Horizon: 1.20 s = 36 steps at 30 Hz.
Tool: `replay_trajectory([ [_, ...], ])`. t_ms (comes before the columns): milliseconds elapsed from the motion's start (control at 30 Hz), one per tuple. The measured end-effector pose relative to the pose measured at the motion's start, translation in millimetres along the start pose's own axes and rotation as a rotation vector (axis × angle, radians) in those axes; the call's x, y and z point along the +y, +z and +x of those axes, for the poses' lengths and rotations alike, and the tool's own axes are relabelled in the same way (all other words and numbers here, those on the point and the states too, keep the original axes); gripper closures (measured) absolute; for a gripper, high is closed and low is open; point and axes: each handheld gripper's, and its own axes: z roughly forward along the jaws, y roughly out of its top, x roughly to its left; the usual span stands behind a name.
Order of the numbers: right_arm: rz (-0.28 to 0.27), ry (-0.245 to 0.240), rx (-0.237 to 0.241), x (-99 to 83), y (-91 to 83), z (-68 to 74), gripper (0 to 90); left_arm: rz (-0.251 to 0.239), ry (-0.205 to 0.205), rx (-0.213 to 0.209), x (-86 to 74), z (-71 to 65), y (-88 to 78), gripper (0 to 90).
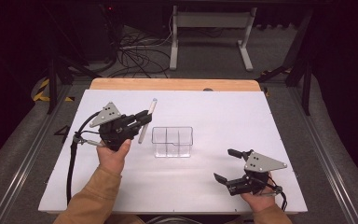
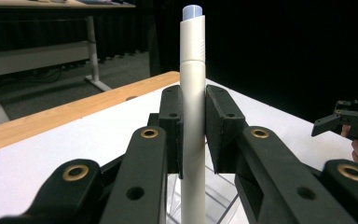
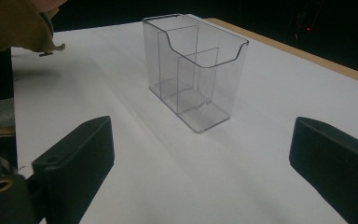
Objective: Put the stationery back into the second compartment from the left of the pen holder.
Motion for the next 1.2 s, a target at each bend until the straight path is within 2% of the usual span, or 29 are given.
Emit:
replay_trajectory([
  [167, 0.003, 0.001, 0.005, -0.6, 1.3, 0.4, 6.8, -0.006, 0.000, -0.018, 1.8, -4.1, 12.7, 78.1],
  [200, 0.004, 0.001, 0.006, -0.7, 1.5, 0.4, 6.8, -0.008, 0.015, -0.019, 2.7, -4.2, 14.7, 78.1],
  [233, 0.004, 0.001, 0.006, -0.7, 1.5, 0.4, 6.8, -0.006, 0.006, -0.027, 3.0, -6.1, 16.7, 78.1],
  [400, 0.002, 0.002, 0.006, -0.8, 0.6, 0.2, 6.8, -0.012, 0.023, -0.038, 3.1, -10.7, 26.0, 78.1],
  [500, 0.004, 0.000, 0.009, -1.2, 1.4, 0.6, 6.8, -0.031, 0.010, -0.054, 1.3, -13.6, 32.2, 78.1],
  [567, 0.006, 0.000, 0.011, -1.3, 1.9, 0.9, 6.8, -0.045, 0.017, -0.055, -0.3, -15.5, 36.6, 78.1],
  [700, 0.004, -0.003, 0.012, -1.2, 1.8, 1.2, 6.8, -0.046, 0.031, -0.066, -2.2, -18.9, 44.2, 78.1],
  [767, 0.002, -0.003, 0.013, -1.1, 1.6, 1.3, 6.8, -0.045, 0.022, -0.079, -3.9, -20.6, 48.2, 78.1],
  [1000, 0.004, -0.007, 0.016, -1.1, 1.8, 1.8, 6.8, -0.064, 0.010, -0.086, -8.0, -22.8, 59.4, 78.1],
  [1100, 0.003, -0.007, 0.018, -1.1, 1.8, 2.0, 6.8, -0.059, 0.031, -0.081, -10.1, -22.7, 65.0, 78.1],
  [1200, 0.004, -0.008, 0.017, -1.2, 1.7, 1.8, 6.8, -0.061, 0.020, -0.088, -12.0, -23.8, 68.6, 78.1],
])
